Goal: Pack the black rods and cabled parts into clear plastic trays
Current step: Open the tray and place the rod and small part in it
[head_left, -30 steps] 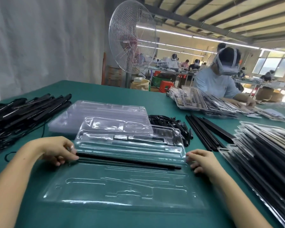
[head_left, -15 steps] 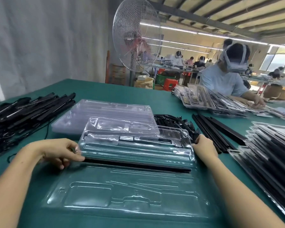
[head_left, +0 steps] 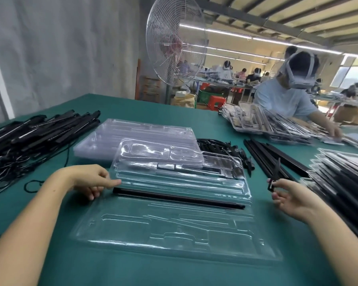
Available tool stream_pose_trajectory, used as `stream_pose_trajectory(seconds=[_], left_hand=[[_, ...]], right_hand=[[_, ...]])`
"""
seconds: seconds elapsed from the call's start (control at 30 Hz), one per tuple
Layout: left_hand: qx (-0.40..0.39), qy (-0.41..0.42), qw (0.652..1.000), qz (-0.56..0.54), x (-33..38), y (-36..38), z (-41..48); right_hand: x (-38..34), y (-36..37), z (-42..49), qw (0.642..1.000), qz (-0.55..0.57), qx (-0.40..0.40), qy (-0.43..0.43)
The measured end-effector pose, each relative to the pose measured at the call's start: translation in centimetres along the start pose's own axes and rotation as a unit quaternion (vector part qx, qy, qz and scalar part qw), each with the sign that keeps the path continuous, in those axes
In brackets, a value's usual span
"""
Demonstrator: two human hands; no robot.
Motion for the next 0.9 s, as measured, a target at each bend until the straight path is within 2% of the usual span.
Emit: stream_pose_trajectory(seconds=[0.07, 0.2, 0.3, 0.37, 0.43, 0.53, 0.57, 0.6, 0.63, 0.73, 0.9], left_hand=[[0.038, 0.013, 0.999, 0.001, 0.2, 0.1, 0.2], [0.143, 0.077, 0.987, -0.007, 1.0, 0.9, 0.2], [0.238, 0.099, 0.966, 0.008, 1.2, 0.9, -0.7], [0.303, 0.113, 0.946, 0.031, 1.4, 1.0, -1.4], [0.360, 0.123, 0.925, 0.019, 1.6, 1.2, -2.2], [0.386, 0.144, 0.908, -0.071, 1.9, 1.9, -2.6], [0.388, 0.149, 0.904, -0.095, 2.0, 2.2, -2.6], [0.389, 0.154, 0.902, -0.106, 2.1, 2.4, -2.6], [0.388, 0.159, 0.902, -0.106, 2.3, 2.6, -2.6], [0.381, 0.161, 0.905, -0.100, 2.3, 2.8, -2.6], [0.375, 0.157, 0.908, -0.102, 2.2, 2.9, -2.6]], right_hand=[[-0.3, -0.3, -1.5, 0.998, -0.024, 0.001, -0.058], [-0.5, 0.5, -4.7, 0.973, -0.150, 0.011, -0.175], [0.1, 2.3, -6.1, 0.967, -0.167, -0.019, -0.190], [0.3, 3.8, -6.9, 0.948, -0.230, -0.036, -0.217], [0.1, 5.4, -7.8, 0.891, -0.348, -0.038, -0.290], [1.0, 7.8, -9.2, 0.740, -0.541, -0.061, -0.396], [1.8, 8.4, -9.4, 0.702, -0.581, -0.079, -0.406], [2.4, 8.6, -9.4, 0.678, -0.604, -0.094, -0.408], [2.8, 8.7, -9.5, 0.668, -0.611, -0.103, -0.411], [2.8, 8.0, -9.6, 0.667, -0.605, -0.108, -0.421], [2.8, 7.6, -9.7, 0.701, -0.563, -0.143, -0.414]])
Point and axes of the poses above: each hand's wrist, its own z-axis towards the middle knuckle, its own y-axis out of the palm, x = y × z, the point moved 7 cm from there along z, towards the middle knuckle, and after that the axes turned 6 degrees about x, right-handed, at the moved point
